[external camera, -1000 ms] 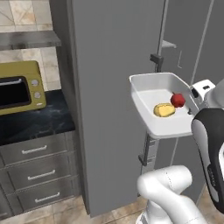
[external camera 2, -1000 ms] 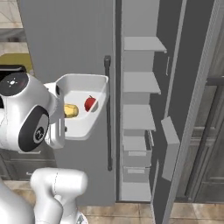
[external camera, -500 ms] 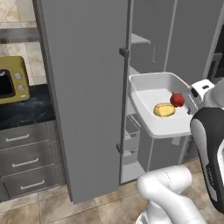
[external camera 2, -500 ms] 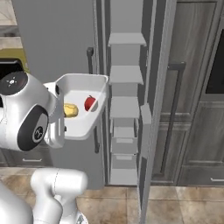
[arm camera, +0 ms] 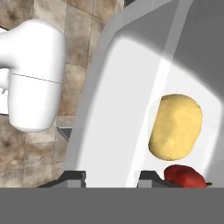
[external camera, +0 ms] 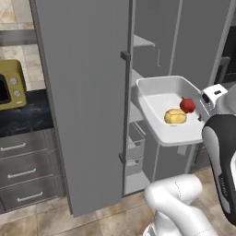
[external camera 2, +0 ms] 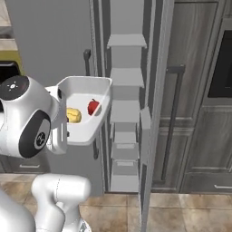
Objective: Take the potato and bell pepper out of the freezer and place them in the tupperware container on the counter. Then put the tupperware containing the vegetables back in the freezer.
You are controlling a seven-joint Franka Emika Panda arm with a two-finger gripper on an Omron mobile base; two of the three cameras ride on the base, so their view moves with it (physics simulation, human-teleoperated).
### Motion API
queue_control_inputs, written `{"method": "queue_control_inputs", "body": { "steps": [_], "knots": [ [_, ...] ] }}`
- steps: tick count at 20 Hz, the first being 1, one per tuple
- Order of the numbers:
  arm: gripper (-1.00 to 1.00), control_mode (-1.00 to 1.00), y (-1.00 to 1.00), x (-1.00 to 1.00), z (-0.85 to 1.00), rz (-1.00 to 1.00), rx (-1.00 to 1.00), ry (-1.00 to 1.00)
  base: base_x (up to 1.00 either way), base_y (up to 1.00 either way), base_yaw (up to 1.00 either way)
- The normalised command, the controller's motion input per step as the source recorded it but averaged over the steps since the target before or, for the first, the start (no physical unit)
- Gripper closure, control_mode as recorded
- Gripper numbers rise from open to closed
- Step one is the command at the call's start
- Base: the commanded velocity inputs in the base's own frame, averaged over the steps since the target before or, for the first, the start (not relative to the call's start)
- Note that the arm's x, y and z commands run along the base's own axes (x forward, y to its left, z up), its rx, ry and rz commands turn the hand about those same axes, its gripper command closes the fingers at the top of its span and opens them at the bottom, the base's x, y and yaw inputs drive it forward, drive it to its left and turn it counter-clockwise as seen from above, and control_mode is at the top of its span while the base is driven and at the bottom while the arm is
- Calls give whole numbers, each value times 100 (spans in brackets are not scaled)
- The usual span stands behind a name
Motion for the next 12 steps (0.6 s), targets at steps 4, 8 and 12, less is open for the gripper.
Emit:
{"method": "queue_control_inputs", "body": {
  "steps": [4, 8, 12],
  "knots": [
    [100, 100, 0, 0, 0, 0, 0, 0, 40, -26, 2],
    [100, 100, 0, 0, 0, 0, 0, 0, 31, -43, 0],
    [100, 100, 0, 0, 0, 0, 0, 0, 41, -36, 0]
  ]
}}
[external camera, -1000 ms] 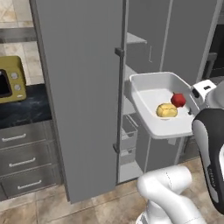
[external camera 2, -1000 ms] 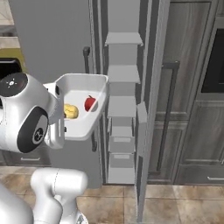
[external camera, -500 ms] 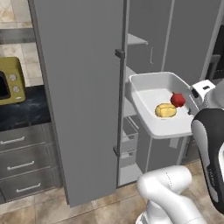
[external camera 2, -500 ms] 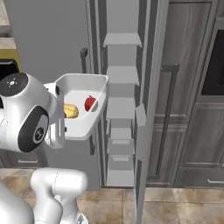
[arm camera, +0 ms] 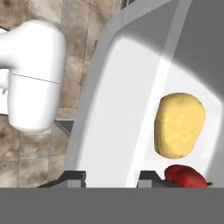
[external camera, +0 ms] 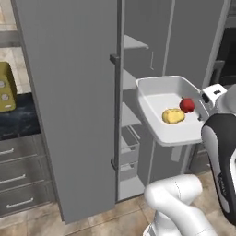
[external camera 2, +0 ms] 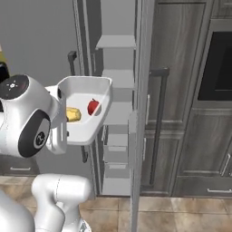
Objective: Take the potato and bell pepper out of the freezer and place them in the tupperware container on the counter. Then put the tupperware containing the vegetables back in the freezer.
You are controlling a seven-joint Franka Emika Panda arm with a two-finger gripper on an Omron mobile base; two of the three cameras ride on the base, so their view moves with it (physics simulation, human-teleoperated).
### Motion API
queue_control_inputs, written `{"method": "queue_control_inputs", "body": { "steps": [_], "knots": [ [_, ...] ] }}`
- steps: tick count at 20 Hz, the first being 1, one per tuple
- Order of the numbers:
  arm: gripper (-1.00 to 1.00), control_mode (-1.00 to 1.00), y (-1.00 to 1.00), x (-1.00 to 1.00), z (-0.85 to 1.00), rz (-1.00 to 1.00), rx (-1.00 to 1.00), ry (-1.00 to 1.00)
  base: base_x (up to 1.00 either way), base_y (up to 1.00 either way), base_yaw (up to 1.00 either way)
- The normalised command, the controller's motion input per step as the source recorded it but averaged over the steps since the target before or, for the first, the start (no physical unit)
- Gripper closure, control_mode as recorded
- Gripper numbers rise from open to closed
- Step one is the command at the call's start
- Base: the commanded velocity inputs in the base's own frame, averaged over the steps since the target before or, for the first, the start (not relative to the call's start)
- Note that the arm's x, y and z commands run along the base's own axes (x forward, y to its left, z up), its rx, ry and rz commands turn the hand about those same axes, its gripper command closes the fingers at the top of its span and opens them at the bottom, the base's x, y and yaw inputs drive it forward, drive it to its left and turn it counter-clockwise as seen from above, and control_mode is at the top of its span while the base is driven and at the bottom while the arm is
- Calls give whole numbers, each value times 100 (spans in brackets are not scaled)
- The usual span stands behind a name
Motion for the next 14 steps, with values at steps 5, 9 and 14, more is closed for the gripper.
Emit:
{"method": "queue_control_inputs", "body": {
  "steps": [5, 9, 14],
  "knots": [
    [100, 100, 0, 0, 0, 0, 0, 0, 58, -6, 1],
    [100, 100, 0, 0, 0, 0, 0, 0, 59, 0, 2],
    [100, 100, 0, 0, 0, 0, 0, 0, 66, -18, 2]
  ]
}}
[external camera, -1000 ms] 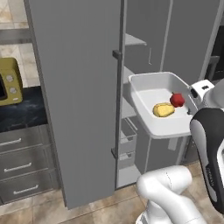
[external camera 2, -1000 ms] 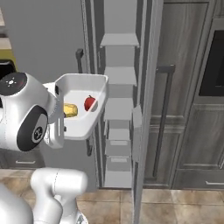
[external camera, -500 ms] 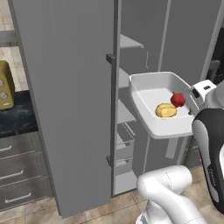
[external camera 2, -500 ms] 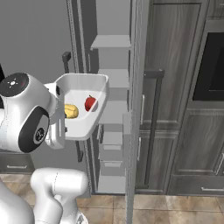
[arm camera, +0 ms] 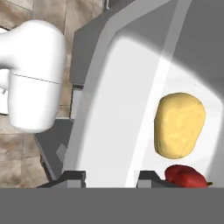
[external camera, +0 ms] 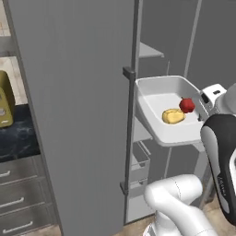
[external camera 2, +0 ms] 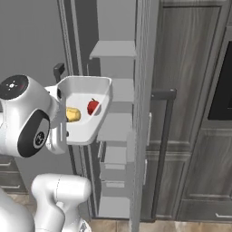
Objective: Take the potato and bell pepper out of the freezer and place them in the tupperware container on the counter. Then put the tupperware containing the vegetables back in the freezer.
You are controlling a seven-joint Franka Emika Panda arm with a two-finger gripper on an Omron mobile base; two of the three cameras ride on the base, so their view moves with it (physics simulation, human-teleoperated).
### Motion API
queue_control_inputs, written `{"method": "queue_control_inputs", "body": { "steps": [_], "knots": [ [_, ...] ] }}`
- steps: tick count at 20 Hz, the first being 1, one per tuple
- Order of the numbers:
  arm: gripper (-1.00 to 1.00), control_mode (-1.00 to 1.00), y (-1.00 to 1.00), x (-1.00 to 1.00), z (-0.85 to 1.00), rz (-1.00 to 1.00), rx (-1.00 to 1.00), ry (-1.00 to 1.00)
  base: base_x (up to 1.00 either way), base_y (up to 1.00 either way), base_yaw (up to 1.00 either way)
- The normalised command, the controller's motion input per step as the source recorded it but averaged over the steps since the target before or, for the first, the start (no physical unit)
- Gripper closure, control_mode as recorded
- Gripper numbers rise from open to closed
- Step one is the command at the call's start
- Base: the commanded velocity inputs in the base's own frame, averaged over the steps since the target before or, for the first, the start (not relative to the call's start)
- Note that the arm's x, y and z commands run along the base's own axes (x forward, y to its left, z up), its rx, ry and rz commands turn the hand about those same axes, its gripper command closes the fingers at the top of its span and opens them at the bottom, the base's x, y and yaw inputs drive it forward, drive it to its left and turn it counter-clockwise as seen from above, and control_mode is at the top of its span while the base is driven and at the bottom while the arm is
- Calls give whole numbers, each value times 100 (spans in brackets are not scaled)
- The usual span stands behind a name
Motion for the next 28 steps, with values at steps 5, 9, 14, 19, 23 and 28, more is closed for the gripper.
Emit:
{"method": "queue_control_inputs", "body": {
  "steps": [5, 9, 14, 19, 23, 28],
  "knots": [
    [100, 100, 0, 0, 0, 0, 0, 0, 58, -21, 0],
    [100, 100, 0, 0, 0, 0, 0, 0, 49, -39, 1],
    [100, 100, 0, 0, 0, 0, 0, 0, 49, -36, 1],
    [100, 100, 0, 0, 0, 0, 0, 0, 33, -24, 0],
    [100, 100, 0, 0, 0, 0, 0, 0, 0, -2, 0],
    [100, 100, 0, 0, 0, 0, 0, 0, 0, 0, 0]
  ]
}}
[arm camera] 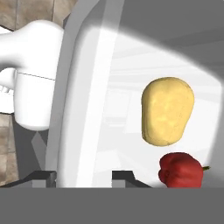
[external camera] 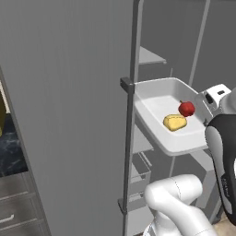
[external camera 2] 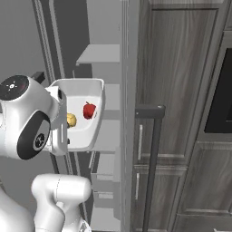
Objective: Take the potato and bell pepper out of the freezer and place them in the tupperware container on the counter. Then put the tupperware containing the vegetables back in the freezer.
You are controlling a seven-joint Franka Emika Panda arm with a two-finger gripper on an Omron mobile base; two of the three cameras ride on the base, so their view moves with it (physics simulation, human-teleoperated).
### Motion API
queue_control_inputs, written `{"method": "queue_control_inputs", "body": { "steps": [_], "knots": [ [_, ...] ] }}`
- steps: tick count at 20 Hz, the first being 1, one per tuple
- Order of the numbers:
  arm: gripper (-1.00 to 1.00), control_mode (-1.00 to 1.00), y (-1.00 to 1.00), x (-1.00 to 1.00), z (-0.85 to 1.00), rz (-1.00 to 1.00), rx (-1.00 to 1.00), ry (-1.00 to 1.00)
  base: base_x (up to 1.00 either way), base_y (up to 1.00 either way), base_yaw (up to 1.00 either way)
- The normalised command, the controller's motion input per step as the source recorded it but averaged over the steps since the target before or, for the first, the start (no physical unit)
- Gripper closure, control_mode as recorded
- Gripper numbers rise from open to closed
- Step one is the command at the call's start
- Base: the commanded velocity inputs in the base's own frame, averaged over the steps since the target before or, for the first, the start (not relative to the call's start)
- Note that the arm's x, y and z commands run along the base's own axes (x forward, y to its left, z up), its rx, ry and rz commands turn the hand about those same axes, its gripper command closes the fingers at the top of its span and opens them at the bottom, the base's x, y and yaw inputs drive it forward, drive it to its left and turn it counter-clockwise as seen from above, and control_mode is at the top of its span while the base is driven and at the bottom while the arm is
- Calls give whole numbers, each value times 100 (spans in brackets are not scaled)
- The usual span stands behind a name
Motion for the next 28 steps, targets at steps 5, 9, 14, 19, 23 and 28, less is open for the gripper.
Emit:
{"method": "queue_control_inputs", "body": {
  "steps": [5, 9, 14, 19, 23, 28],
  "knots": [
    [100, 100, 0, 0, 0, 0, 0, 0, 0, 0, 0],
    [100, -100, -2, -4, 0, 0, 0, 0, 0, 0, 0],
    [100, -100, -15, -38, 9, -4, 0, -7, 0, 0, 0],
    [100, -100, -15, -19, 15, -9, 0, -3, 0, 0, 0],
    [100, -100, -2, 2, 12, -9, 0, 0, 0, 0, 0],
    [100, -100, 0, 54, 1, -3, 0, 0, 0, 0, 0]
  ]
}}
